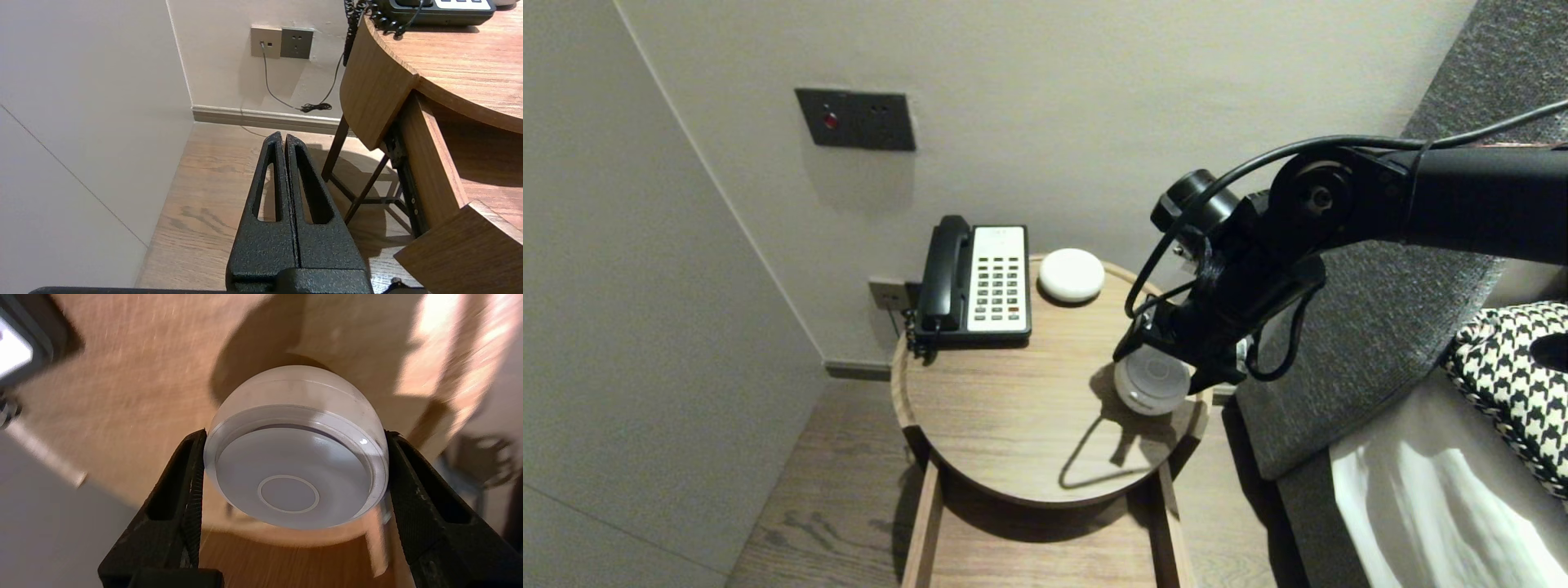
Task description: Take the remote control out of the drawer one by one and place them on the table
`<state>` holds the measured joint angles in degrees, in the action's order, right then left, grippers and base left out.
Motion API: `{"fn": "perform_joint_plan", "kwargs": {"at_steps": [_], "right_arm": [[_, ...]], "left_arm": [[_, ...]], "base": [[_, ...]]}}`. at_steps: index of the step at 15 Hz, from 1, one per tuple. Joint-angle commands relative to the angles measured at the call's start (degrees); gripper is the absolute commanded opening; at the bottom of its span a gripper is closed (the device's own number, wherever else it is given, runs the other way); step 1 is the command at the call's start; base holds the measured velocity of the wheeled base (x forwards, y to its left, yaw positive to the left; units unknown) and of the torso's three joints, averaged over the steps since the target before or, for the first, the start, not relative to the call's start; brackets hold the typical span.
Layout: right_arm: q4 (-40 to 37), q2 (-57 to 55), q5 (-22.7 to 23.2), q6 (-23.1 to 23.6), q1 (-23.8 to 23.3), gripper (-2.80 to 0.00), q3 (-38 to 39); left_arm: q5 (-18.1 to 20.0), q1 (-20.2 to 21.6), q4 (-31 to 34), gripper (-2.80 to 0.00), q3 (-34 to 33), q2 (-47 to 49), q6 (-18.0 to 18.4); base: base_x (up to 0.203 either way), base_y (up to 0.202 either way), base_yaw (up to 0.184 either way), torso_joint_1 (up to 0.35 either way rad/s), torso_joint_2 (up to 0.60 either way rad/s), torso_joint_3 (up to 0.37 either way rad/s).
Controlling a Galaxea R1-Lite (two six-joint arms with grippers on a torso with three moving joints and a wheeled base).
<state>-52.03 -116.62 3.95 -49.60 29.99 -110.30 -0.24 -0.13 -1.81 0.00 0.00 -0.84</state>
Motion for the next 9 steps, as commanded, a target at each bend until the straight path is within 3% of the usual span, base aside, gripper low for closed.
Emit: {"fn": "perform_joint_plan", "kwargs": {"at_steps": [1,9], "right_arm": [[-1.5,0.2,3.7,-0.6,0.1,-2.80,0.0],[-2.6,0.0,0.6,1.9,0.5,-2.80,0.2]], "left_arm": [[0.0,0.0,0.0,-2.80,0.0,0.1,0.0],[0.0,0.0,0.0,-2.80,0.0,0.0,0.0]], "base": [[0.000,0.000,0.000,0.000,0.00,0.000],[0.000,0.000,0.000,0.000,0.00,0.000]]}}
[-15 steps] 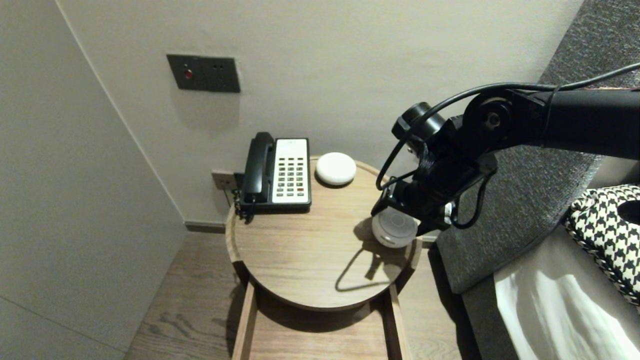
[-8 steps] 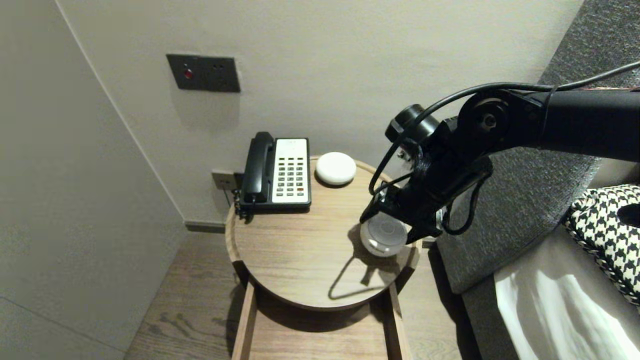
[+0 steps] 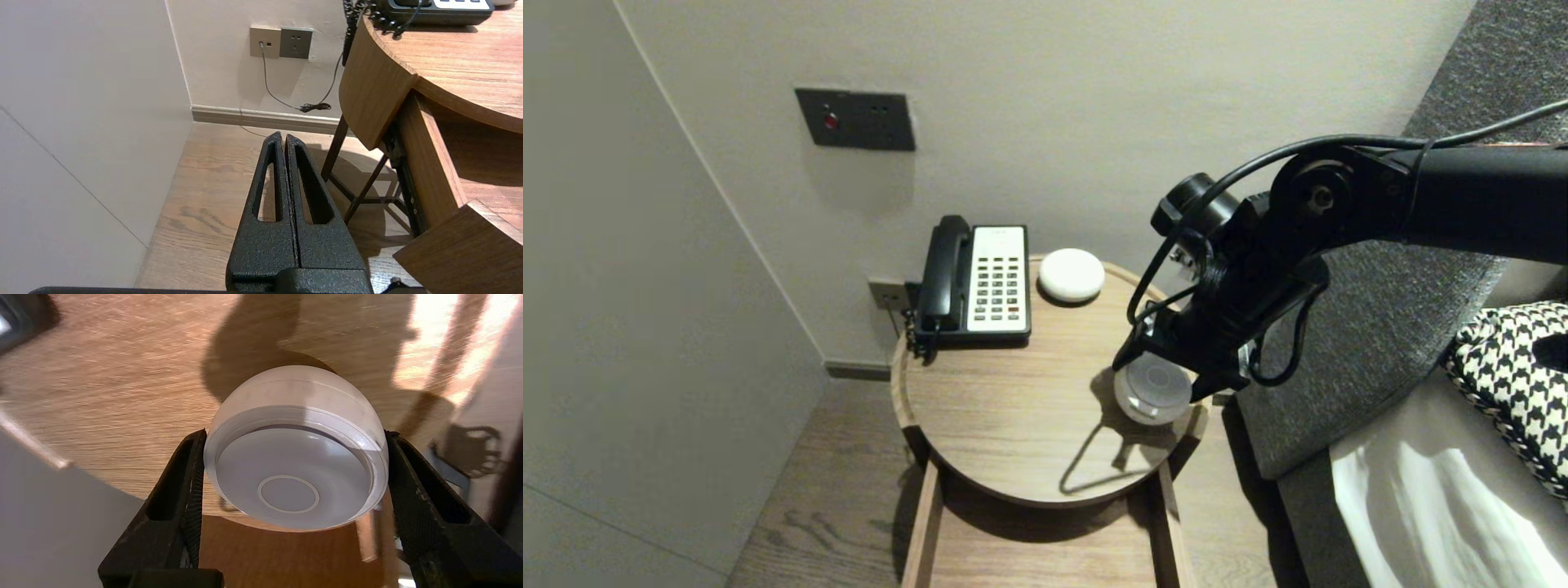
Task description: Take the remote control out of the drawer one by one and place them on the table
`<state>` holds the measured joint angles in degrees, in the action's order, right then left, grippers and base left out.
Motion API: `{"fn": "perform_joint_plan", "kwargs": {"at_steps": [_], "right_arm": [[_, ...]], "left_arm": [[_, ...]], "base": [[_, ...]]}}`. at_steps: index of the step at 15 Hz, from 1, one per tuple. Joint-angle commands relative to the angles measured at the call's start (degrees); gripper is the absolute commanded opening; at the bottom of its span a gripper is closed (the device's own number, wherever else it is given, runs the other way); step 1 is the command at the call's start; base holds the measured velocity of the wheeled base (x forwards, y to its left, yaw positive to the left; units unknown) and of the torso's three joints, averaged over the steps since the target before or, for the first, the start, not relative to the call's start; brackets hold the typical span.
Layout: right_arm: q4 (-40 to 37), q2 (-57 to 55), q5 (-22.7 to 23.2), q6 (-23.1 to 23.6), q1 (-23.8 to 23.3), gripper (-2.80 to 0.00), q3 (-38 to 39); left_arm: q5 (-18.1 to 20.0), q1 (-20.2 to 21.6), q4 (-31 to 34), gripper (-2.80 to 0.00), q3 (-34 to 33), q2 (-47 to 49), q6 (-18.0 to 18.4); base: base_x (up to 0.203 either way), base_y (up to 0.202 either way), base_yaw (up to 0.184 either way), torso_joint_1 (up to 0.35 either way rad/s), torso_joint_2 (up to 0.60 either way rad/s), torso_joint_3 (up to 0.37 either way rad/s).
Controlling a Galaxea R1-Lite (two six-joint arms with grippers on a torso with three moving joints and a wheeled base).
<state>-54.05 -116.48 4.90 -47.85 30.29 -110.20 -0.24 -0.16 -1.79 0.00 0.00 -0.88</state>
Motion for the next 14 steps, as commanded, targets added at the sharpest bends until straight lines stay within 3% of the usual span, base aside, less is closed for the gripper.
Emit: {"fn": "perform_joint_plan", "kwargs": {"at_steps": [1,3,6,14], "right_arm": [[-0.8,-0.2,-3.1,1.0,1.3,-2.80,0.1],[-1.6,-0.6,-7.0,2.9,2.5,-2.80,0.1],[-2.5,-1.4,-9.0,4.2,2.9,-2.80,0.1],[-1.9,-1.7,-9.0,4.3,3.1,-2.80,0.0]], "left_arm": [[0.0,0.1,0.0,-2.80,0.0,0.0,0.0],[0.0,0.0,-0.1,-2.80,0.0,0.0,0.0],[0.0,0.0,-0.1,-2.80,0.0,0.0,0.0],[0.0,0.0,-0.1,-2.80,0.0,0.0,0.0]], "base": [[0.000,0.000,0.000,0.000,0.00,0.000],[0.000,0.000,0.000,0.000,0.00,0.000],[0.000,0.000,0.000,0.000,0.00,0.000],[0.000,0.000,0.000,0.000,0.00,0.000]]}}
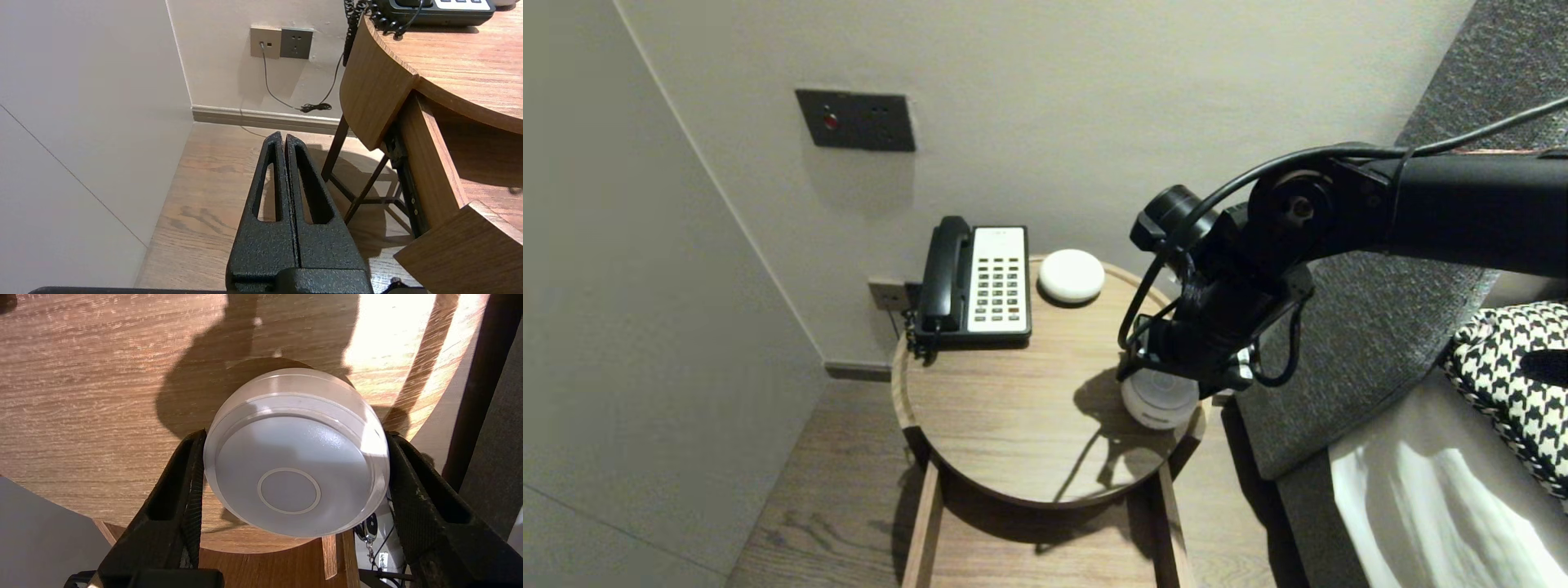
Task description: Take the remote control out of the drawer one by one and place them on the table
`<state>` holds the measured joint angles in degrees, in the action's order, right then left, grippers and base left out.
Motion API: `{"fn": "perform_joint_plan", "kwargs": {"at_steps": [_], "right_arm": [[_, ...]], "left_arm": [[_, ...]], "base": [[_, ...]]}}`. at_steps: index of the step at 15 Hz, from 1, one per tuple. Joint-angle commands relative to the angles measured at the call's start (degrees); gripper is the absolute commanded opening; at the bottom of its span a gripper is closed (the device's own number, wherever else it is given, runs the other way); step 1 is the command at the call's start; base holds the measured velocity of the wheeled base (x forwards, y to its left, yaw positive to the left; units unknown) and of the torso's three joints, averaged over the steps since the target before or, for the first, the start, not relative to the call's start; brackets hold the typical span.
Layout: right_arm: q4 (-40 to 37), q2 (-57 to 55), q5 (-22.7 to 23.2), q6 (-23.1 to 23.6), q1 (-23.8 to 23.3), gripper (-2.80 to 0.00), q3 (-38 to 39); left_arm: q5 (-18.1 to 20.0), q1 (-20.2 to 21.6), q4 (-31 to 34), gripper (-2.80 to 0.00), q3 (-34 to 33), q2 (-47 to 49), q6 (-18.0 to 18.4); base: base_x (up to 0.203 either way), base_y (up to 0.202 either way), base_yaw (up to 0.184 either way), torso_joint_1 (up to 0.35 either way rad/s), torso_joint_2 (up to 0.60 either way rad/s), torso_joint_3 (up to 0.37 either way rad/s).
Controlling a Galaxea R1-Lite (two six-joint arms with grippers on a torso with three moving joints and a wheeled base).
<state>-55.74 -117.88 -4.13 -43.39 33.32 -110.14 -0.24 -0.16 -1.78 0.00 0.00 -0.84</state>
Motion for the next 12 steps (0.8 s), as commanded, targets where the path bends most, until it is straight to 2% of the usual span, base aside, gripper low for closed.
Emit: {"fn": "perform_joint_plan", "kwargs": {"at_steps": [1,4,5,12], "right_arm": [[-0.2,-0.2,0.0,0.0,0.2,-2.80,-0.1],[-0.2,0.0,0.0,0.2,0.6,-2.80,-0.1],[-0.2,0.0,-0.1,0.2,0.6,0.00,-0.1],[1.2,1.2,-0.1,0.7,0.1,0.00,-0.1]], "left_arm": [[0.0,0.0,-0.1,-2.80,0.0,0.0,0.0],[0.0,0.0,-0.1,-2.80,0.0,0.0,0.0],[0.0,0.0,-0.1,-2.80,0.0,0.0,0.0],[0.0,0.0,-0.1,-2.80,0.0,0.0,0.0]], "base": [[0.000,0.000,0.000,0.000,0.00,0.000],[0.000,0.000,0.000,0.000,0.00,0.000],[0.000,0.000,0.000,0.000,0.00,0.000],[0.000,0.000,0.000,0.000,0.00,0.000]]}}
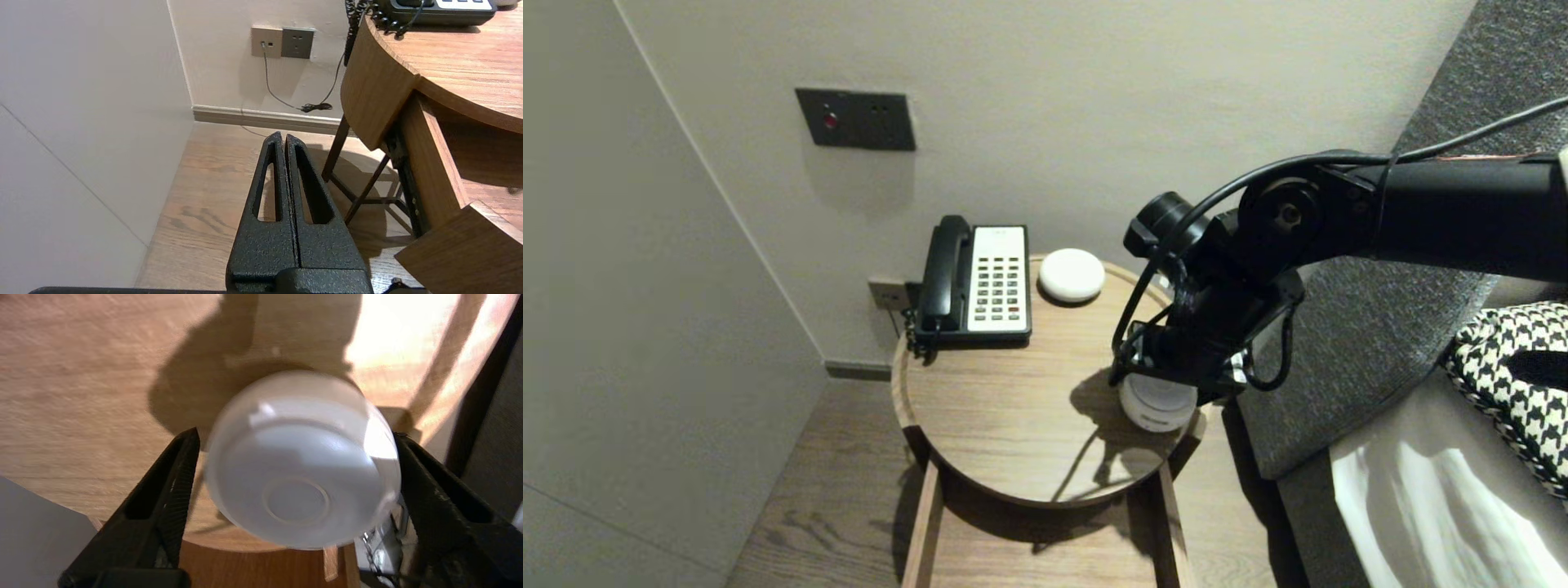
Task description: Take the remote control out of the drawer one by one and place them on the table, then close the nightstand drawer
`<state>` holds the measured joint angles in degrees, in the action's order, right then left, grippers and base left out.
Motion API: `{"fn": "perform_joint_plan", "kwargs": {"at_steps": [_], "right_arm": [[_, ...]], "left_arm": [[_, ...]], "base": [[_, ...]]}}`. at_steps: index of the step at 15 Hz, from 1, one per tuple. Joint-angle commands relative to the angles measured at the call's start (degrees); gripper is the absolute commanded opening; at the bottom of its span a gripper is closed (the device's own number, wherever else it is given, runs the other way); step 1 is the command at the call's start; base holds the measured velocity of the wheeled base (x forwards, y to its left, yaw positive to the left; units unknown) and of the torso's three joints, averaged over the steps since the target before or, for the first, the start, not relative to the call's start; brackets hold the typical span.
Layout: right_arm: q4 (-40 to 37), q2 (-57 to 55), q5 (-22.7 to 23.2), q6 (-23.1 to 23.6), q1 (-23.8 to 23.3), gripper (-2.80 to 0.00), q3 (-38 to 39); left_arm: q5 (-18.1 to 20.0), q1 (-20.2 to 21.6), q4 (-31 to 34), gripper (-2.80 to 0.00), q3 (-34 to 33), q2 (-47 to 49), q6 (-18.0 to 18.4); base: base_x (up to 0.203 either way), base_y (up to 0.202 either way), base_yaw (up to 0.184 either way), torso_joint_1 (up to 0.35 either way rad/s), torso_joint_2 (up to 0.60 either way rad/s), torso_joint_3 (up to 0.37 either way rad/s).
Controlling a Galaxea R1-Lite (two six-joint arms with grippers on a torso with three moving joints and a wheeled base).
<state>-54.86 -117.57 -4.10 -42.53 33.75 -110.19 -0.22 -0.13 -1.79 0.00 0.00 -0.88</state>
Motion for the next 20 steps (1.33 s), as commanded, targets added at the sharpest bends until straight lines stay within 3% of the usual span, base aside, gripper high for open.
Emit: {"fn": "perform_joint_plan", "kwargs": {"at_steps": [1,6,11,12,13,20], "right_arm": [[1.5,2.0,0.0,0.6,-0.6,0.00,0.0],[2.8,7.6,-0.3,2.2,-1.1,0.00,0.0],[2.3,18.6,-4.7,9.6,-3.2,0.00,0.2],[2.2,20.9,-4.9,10.6,-4.3,-0.32,0.8],[2.2,22.9,-4.9,11.3,-5.1,-2.80,1.7],[3.5,35.9,-3.6,11.5,-5.8,-2.80,16.9]], "left_arm": [[0.0,0.0,-0.1,-2.80,0.0,0.0,0.0],[0.0,0.0,-0.1,-2.80,0.0,0.0,0.0],[0.0,0.0,0.0,-2.80,0.0,0.0,0.0],[0.0,0.0,-0.1,-2.80,0.0,0.0,0.0],[0.0,0.0,-0.1,-2.80,0.0,0.0,0.0],[0.0,0.0,-0.1,-2.80,0.0,0.0,0.0]], "base": [[0.000,0.000,0.000,0.000,0.00,0.000],[0.000,0.000,0.000,0.000,0.00,0.000],[0.000,0.000,0.000,0.000,0.00,0.000],[0.000,0.000,0.000,0.000,0.00,0.000],[0.000,0.000,0.000,0.000,0.00,0.000],[0.000,0.000,0.000,0.000,0.00,0.000]]}}
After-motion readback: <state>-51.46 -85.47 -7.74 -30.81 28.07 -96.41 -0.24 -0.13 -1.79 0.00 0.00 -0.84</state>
